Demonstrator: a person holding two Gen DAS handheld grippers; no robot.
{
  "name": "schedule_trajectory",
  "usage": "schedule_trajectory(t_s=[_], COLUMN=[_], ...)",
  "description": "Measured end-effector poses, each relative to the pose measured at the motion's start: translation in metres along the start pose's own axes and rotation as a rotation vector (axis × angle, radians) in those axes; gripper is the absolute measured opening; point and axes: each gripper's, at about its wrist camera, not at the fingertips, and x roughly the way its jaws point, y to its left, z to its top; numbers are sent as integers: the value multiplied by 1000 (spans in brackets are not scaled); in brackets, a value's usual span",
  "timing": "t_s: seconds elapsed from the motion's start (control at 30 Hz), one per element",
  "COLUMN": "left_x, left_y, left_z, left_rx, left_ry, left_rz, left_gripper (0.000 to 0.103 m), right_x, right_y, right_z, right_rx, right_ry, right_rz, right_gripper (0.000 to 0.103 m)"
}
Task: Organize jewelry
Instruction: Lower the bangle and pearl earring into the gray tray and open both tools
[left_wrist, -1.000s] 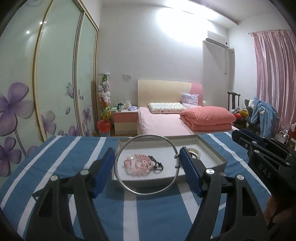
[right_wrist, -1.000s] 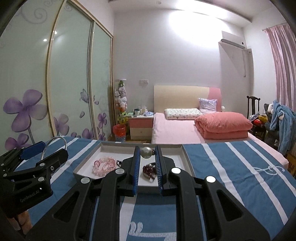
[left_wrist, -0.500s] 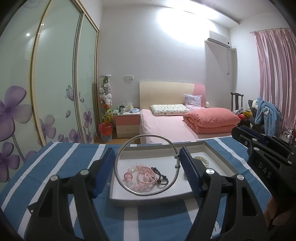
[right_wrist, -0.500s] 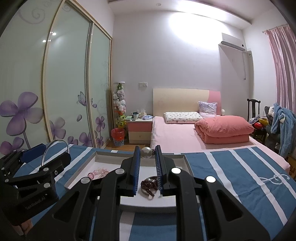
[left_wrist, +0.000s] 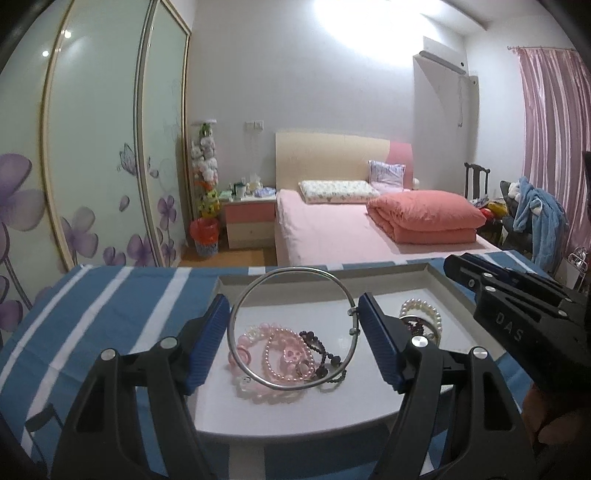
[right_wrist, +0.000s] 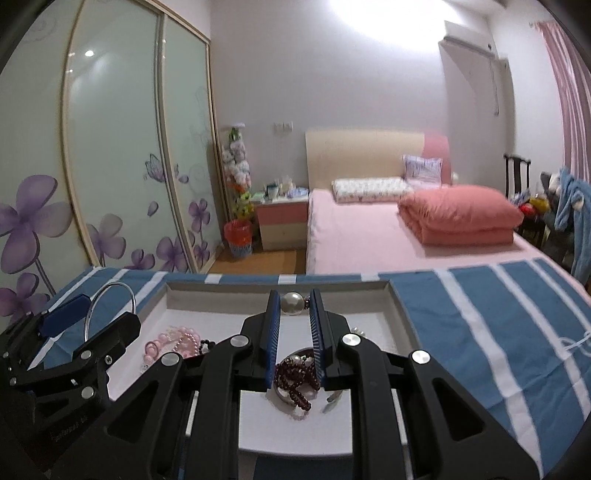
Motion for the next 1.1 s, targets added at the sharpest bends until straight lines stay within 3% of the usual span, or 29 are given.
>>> schedule_trajectory(t_s=[0.2,0.3,0.37,0.73,0.97,1.1], left_x=[23,29,27,-27,-88,-126], left_y=[4,10,14,37,51,55], left_z=[-2,-4,-4,10,3,-10], left_rx=[-21,-37,-41,-91,-111,-119], left_ry=[55,75,73,0,-59,-91], left_rz=[-14,-15,-10,0,13,27], left_gripper=[70,70,71,73,82,90], right_x=[22,24,21,-18,-70,-104], right_y=[-3,-3,-7,-24,-15,-4], right_z=[-5,-6,-4,3,0,-6], right_rx=[26,38,50,111,94,61], right_ry=[80,95,85,51,3,-43], right_rz=[29,29,21,16,21,22], right_gripper=[18,32,33,34,51,72])
